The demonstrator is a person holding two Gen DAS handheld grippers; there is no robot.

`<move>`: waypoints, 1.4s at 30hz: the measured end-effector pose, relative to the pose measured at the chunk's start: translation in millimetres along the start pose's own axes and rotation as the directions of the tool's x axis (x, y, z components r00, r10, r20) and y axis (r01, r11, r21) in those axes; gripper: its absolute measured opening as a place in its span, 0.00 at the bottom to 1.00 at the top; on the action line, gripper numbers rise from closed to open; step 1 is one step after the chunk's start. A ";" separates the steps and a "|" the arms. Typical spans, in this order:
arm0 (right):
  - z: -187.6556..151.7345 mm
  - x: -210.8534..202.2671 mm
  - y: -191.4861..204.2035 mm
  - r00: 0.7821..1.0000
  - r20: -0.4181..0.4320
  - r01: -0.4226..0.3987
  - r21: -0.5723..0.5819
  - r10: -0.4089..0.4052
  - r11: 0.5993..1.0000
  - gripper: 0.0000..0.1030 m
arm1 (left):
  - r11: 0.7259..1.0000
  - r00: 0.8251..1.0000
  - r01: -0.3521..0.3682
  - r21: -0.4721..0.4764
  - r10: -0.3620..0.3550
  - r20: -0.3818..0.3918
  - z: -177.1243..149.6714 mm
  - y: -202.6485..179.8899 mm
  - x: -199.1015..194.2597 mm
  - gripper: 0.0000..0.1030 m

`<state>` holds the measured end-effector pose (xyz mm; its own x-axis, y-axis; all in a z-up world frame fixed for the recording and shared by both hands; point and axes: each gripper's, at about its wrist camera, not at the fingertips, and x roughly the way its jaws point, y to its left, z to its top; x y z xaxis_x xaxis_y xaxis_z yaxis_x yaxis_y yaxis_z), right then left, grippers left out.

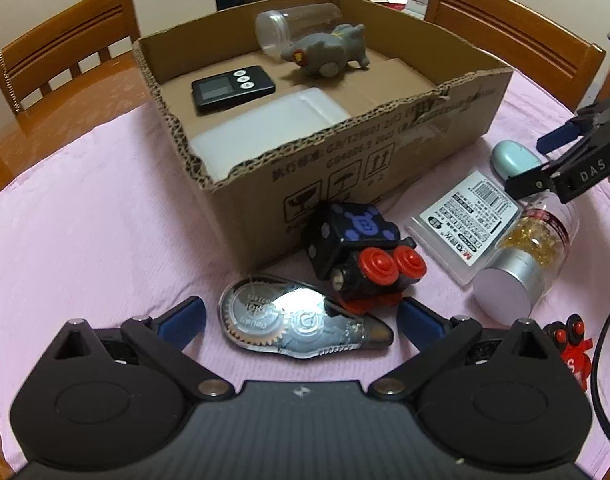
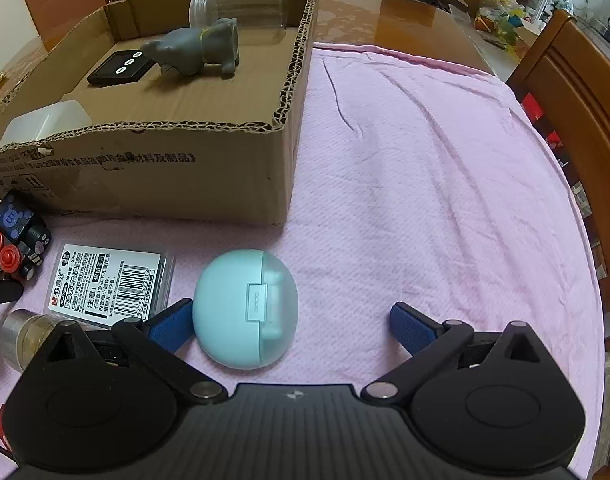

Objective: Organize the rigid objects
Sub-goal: 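Move right gripper toward the light blue round case while left returns over cloth, then grasp the correction tape roller with left while right grasps the light blue case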

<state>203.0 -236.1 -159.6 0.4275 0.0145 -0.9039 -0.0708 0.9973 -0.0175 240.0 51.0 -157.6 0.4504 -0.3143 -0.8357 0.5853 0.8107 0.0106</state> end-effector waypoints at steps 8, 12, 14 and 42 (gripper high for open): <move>0.3 -0.1 0.0 1.000 0.000 0.000 0.000 0.000 1.000 1.00 | 0.999 0.999 0.035 0.031 -0.035 -0.009 -6.0 -7.3 -10.1 0.87; -0.2 -0.2 0.1 1.000 0.001 0.000 -0.002 0.000 1.000 1.00 | 0.998 0.999 0.047 0.033 -0.046 -0.020 -13.6 -12.3 -16.1 0.87; -0.1 -0.2 0.1 1.000 0.002 -0.001 -0.002 0.001 1.000 1.00 | 0.999 1.000 0.027 0.033 -0.026 -0.015 -14.7 -13.7 -15.5 0.88; -6.1 -3.8 -23.0 1.000 0.018 -0.015 -0.041 0.016 0.999 1.00 | 0.986 0.996 -0.085 -0.142 0.083 -0.023 -39.3 -13.3 -29.9 0.91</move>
<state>197.5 -259.5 -158.4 0.4426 0.0313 -0.8962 -0.1135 0.9933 -0.0214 192.2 69.1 -154.3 0.4815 -0.2346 -0.8445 0.4435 0.8963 0.0038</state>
